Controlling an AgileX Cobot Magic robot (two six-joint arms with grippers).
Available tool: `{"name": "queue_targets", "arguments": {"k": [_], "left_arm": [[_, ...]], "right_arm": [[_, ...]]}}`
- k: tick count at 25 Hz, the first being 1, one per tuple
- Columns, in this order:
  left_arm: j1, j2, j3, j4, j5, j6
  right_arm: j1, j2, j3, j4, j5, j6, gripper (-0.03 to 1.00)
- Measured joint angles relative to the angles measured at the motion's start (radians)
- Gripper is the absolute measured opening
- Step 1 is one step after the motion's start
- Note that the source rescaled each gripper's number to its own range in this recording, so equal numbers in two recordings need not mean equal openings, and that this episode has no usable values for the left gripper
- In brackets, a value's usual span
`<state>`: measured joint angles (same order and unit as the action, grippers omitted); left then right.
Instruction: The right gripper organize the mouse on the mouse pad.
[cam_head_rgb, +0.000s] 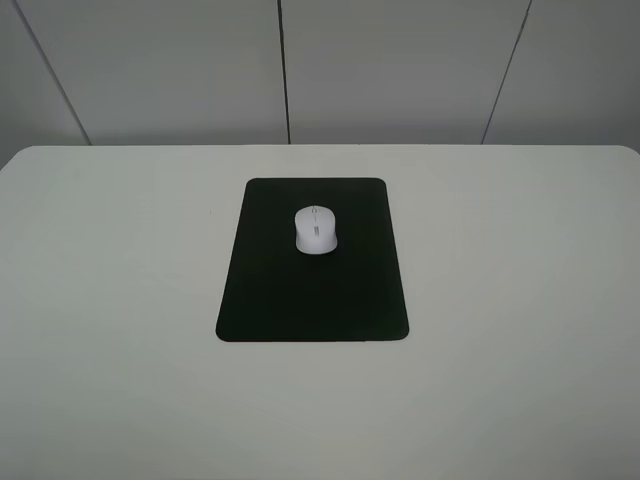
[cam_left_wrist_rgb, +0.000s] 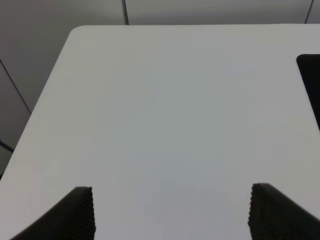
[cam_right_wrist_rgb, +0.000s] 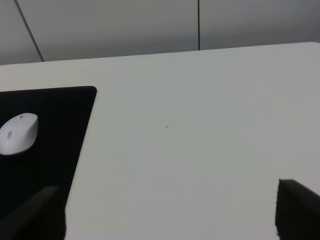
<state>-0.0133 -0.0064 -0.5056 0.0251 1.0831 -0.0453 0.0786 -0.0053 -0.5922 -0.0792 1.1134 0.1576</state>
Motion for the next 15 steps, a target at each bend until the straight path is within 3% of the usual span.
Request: {"name": "queue_targets", "arguments": {"k": [15], "left_arm": [[0.000, 0.000, 0.000, 0.000, 0.000, 0.000]], "right_arm": [[0.000, 0.000, 0.067, 0.005, -0.017, 0.004, 1.00]]}}
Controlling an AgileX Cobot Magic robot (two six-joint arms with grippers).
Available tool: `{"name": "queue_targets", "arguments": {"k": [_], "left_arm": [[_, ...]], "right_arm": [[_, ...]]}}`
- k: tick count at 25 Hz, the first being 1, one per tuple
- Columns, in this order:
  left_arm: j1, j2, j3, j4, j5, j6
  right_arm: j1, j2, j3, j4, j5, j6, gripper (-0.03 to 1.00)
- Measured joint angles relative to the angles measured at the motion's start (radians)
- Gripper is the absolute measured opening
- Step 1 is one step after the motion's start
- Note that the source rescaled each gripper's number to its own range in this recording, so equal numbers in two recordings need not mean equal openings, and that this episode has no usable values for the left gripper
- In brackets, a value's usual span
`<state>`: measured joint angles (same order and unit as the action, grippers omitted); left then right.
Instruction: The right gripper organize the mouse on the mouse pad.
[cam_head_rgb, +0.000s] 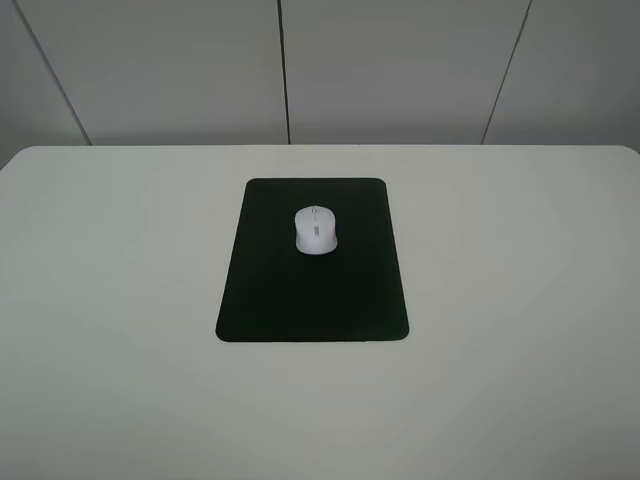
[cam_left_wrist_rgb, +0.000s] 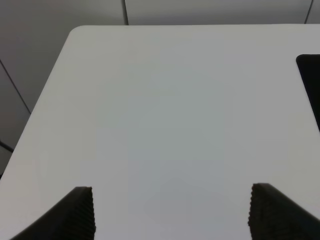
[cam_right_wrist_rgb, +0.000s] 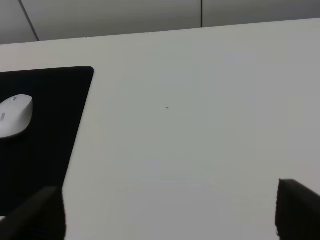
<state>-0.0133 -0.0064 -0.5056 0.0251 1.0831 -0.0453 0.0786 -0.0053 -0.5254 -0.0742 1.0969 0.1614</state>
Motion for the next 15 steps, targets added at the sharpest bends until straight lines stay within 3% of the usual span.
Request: {"name": "queue_targets", "arguments": {"k": [15], "left_arm": [[0.000, 0.000, 0.000, 0.000, 0.000, 0.000]], "right_arm": [[-0.014, 0.000, 0.004, -0.019, -0.021, -0.034, 1.00]]}}
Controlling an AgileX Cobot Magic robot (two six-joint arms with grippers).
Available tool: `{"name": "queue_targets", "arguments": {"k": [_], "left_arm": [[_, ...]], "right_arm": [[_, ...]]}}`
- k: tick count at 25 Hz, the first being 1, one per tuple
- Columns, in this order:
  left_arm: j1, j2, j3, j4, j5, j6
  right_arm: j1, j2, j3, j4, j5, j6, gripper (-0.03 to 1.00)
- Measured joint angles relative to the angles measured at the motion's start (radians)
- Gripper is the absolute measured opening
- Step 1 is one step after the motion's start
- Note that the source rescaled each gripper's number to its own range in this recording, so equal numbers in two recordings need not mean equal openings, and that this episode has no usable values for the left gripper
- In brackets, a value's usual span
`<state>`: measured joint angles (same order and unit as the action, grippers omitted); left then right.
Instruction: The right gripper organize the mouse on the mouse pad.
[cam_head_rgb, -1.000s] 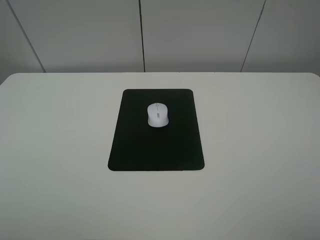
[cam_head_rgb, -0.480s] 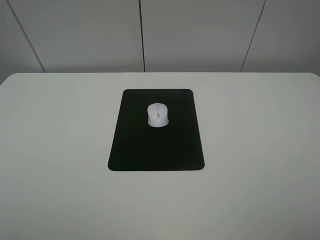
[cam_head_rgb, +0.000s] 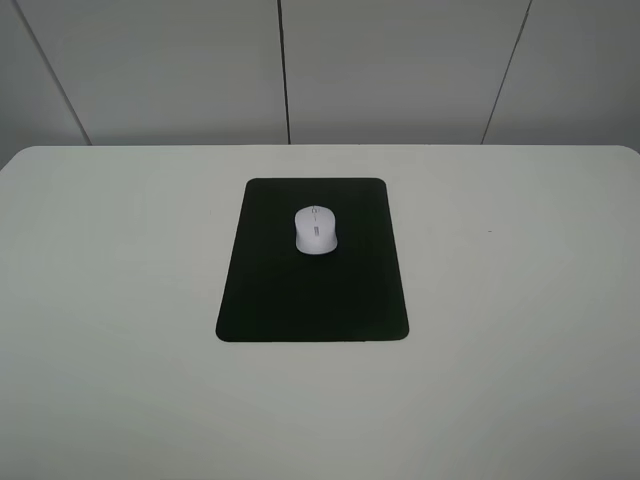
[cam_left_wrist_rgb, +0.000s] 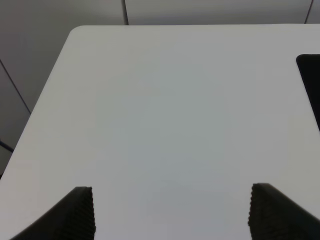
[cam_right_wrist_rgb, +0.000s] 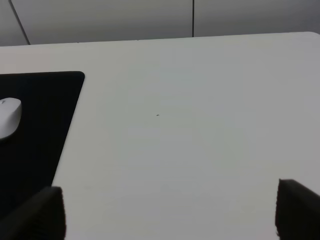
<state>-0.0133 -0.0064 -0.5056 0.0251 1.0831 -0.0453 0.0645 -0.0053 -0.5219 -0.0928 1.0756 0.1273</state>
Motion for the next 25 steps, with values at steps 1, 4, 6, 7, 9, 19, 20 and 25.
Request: {"name": "queue_targets", "arguments": {"k": [1, 4, 6, 7, 9, 19, 20, 25], "left_arm": [[0.000, 0.000, 0.000, 0.000, 0.000, 0.000], [0.000, 0.000, 0.000, 0.000, 0.000, 0.000], [0.000, 0.000, 0.000, 0.000, 0.000, 0.000], [0.000, 0.000, 0.000, 0.000, 0.000, 0.000], [0.000, 0.000, 0.000, 0.000, 0.000, 0.000], [0.000, 0.000, 0.000, -0.001, 0.000, 0.000], [0.000, 0.000, 0.000, -0.001, 0.000, 0.000], [0.000, 0.000, 0.000, -0.001, 0.000, 0.000]], "right_arm": [[-0.012, 0.000, 0.000, 0.003, 0.000, -0.011, 1.00], [-0.079, 0.000, 0.005, 0.037, -0.001, -0.064, 1.00], [-0.118, 0.000, 0.008, 0.058, -0.001, -0.095, 1.00], [-0.131, 0.000, 0.008, 0.067, -0.001, -0.104, 1.00], [-0.138, 0.000, 0.008, 0.072, -0.001, -0.112, 1.00], [-0.140, 0.000, 0.008, 0.074, -0.001, -0.118, 1.00], [-0.140, 0.000, 0.008, 0.074, -0.001, -0.118, 1.00], [-0.140, 0.000, 0.008, 0.074, -0.001, -0.118, 1.00]]}}
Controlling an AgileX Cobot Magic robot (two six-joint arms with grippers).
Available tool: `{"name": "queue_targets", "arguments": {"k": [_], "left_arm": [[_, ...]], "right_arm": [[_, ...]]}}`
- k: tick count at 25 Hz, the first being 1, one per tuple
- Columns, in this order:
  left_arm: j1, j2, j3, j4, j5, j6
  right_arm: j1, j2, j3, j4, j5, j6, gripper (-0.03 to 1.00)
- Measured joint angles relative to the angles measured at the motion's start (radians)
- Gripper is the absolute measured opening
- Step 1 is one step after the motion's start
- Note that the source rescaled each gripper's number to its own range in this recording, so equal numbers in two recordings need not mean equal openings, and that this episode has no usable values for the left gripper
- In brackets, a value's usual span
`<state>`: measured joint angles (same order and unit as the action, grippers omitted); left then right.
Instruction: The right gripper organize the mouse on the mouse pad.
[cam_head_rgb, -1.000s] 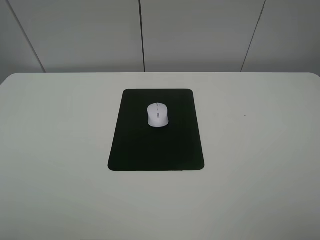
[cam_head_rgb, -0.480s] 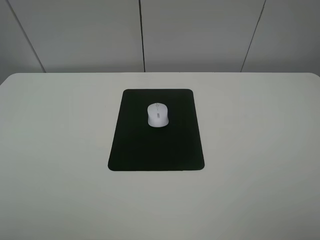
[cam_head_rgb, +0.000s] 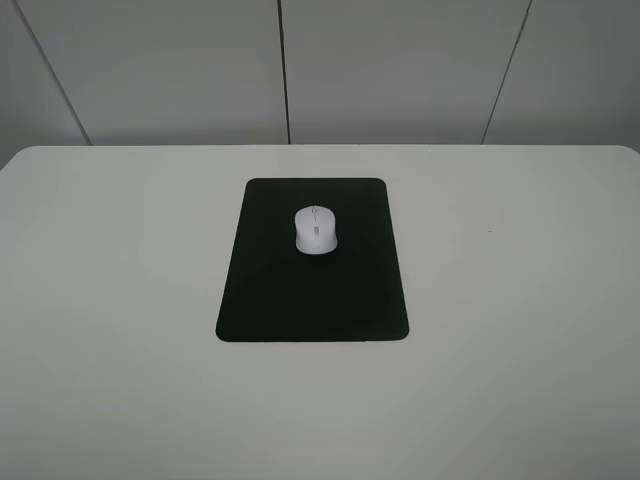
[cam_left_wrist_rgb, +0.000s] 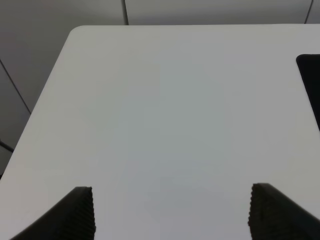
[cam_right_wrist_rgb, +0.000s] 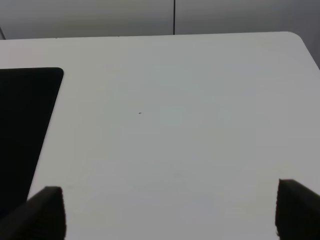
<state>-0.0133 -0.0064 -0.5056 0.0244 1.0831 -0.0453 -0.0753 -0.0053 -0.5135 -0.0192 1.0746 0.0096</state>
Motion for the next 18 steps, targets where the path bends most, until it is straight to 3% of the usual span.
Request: {"name": "queue_targets", "arguments": {"k": [18], "left_arm": [[0.000, 0.000, 0.000, 0.000, 0.000, 0.000]], "right_arm": [[0.000, 0.000, 0.000, 0.000, 0.000, 0.000, 1.00]]}}
